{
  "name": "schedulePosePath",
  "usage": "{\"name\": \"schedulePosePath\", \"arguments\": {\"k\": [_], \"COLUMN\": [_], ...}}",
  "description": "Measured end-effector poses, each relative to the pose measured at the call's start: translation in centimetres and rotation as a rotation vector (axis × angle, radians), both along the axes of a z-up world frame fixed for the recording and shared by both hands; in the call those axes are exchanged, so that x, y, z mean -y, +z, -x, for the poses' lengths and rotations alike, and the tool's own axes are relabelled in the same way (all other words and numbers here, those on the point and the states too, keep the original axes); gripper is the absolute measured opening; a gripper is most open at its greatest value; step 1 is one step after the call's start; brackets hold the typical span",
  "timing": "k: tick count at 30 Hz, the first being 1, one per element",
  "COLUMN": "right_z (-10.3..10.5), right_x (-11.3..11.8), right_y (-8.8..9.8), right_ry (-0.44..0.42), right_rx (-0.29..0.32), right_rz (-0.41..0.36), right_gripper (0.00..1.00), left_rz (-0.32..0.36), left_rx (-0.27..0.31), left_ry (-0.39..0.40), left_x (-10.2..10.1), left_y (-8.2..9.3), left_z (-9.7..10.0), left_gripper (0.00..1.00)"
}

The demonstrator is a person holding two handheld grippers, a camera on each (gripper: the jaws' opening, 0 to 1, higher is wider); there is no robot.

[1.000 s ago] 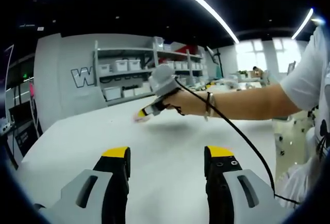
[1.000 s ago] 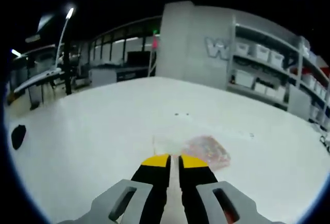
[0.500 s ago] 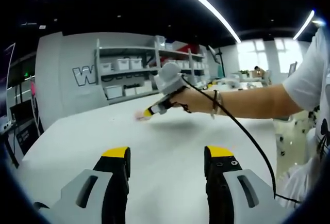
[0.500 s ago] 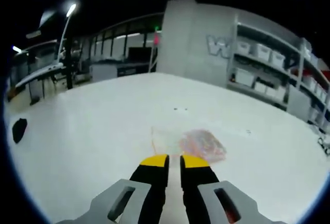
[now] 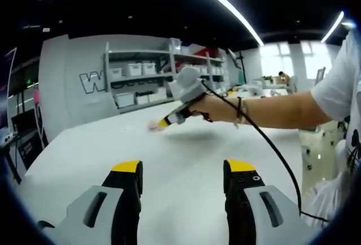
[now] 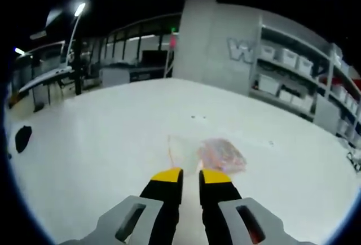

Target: Open the resealable bag by pulling the two sides of the seal apart until the entire bag opening is separated and visibly accessible.

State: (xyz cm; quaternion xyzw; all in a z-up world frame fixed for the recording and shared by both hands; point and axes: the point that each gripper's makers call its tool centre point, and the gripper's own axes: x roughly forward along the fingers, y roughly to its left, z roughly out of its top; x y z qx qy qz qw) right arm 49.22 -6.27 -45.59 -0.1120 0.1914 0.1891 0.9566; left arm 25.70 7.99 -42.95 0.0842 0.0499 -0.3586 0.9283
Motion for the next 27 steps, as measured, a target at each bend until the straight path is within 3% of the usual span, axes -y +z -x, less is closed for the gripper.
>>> {"name": "schedulePosePath", "arguments": {"k": [5,9,18,27], "right_z": [0.23,0.36,0.46,0.42], "right_x": [0.15,0.35,0.22,0.07], "right_y": [-0.16,-0.31,-0.85,-0.96], "right_ry": [0.002,-0.005,0.010,0.016], "right_rx": [-0.008,-0.015,-0.035,-0.040], "right_rz": [0.009,0.012,0.031,0.033], "right_gripper": [0.15,0.28,0.45,0.49], "left_rz": [0.002,0.001,0.001,0.001], "left_rx": [0.005,0.007,0.016,0.023], "left_ry": [0.001,0.001,0.003,0.008], "left_x": [-0.03,-0.04,-0.16,-0.41], "left_y": [0.18,0.23,0.42,0.53], "left_z": [-0.01,-0.02,-0.25,-0.49], "left_gripper": [0.58,0.58,0.58,0.59]}}
